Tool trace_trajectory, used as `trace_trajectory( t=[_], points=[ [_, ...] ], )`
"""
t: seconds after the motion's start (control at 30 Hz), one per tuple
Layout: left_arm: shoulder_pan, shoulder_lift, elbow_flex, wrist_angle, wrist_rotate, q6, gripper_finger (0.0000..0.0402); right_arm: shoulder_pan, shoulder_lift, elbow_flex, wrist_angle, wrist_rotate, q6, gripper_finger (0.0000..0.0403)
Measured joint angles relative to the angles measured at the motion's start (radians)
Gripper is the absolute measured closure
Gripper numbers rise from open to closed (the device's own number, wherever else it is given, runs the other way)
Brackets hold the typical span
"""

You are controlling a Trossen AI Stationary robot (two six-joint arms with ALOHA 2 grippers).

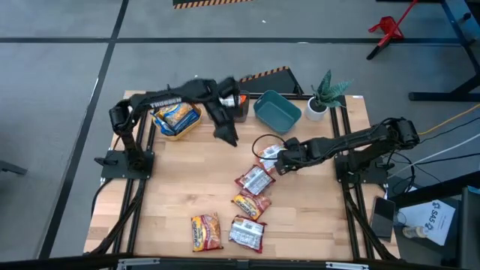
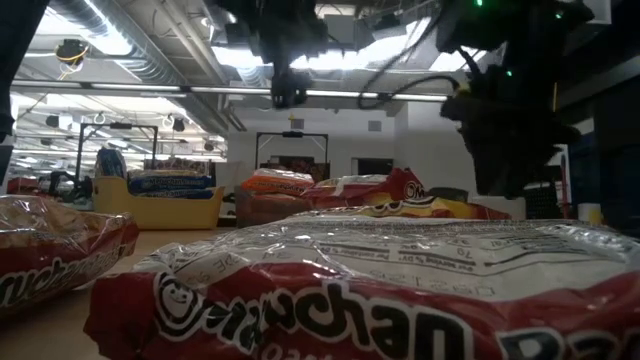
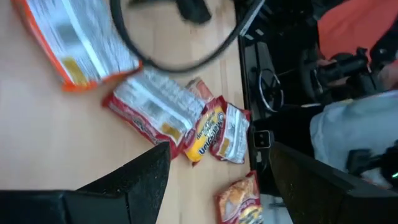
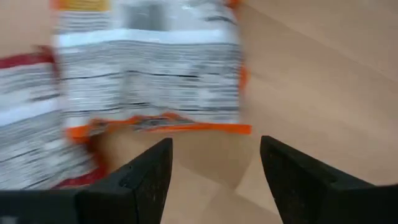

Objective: Sort Maruchan noodles
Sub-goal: Put the orange noodle pack into the black bin

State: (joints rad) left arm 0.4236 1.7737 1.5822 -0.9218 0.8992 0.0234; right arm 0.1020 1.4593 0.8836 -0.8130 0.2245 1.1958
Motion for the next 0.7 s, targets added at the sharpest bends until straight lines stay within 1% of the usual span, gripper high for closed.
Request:
trace_trajectory(
  t=[0.1,0.17,0.27,0.37,0.43,0.57,0.63,0.7],
  points=[
    [-0.042,0.000,-0.105,0.128,-0.007,-0.111,0.0134,-0.030,0.000,-0.024,0.009,0.003,0.009,0.0171],
    [-0.072,0.000,-0.164,0.249,-0.029,-0.186,0.0134,-0.055,0.000,-0.041,0.042,-0.032,-0.018,0.0171],
    [-0.116,0.000,-0.250,0.448,-0.070,-0.307,0.0134,-0.080,0.000,-0.085,0.145,-0.093,-0.045,0.0171],
    [-0.147,-0.001,-0.339,0.631,-0.126,-0.409,0.0134,-0.091,0.000,-0.137,0.232,-0.131,-0.040,0.0171],
    [-0.155,-0.001,-0.405,0.748,-0.176,-0.493,0.0134,-0.090,0.000,-0.169,0.290,-0.139,-0.019,0.0171],
    [-0.157,-0.001,-0.543,1.034,-0.298,-0.680,0.0134,-0.090,0.000,-0.231,0.447,-0.142,0.009,0.0171],
    [-0.156,-0.001,-0.612,1.149,-0.376,-0.762,0.0134,-0.090,0.000,-0.252,0.517,-0.142,0.009,0.0171],
    [-0.152,-0.001,-0.671,1.224,-0.453,-0.832,0.0134,-0.090,0.000,-0.263,0.570,-0.129,0.010,0.0171]
  ],
)
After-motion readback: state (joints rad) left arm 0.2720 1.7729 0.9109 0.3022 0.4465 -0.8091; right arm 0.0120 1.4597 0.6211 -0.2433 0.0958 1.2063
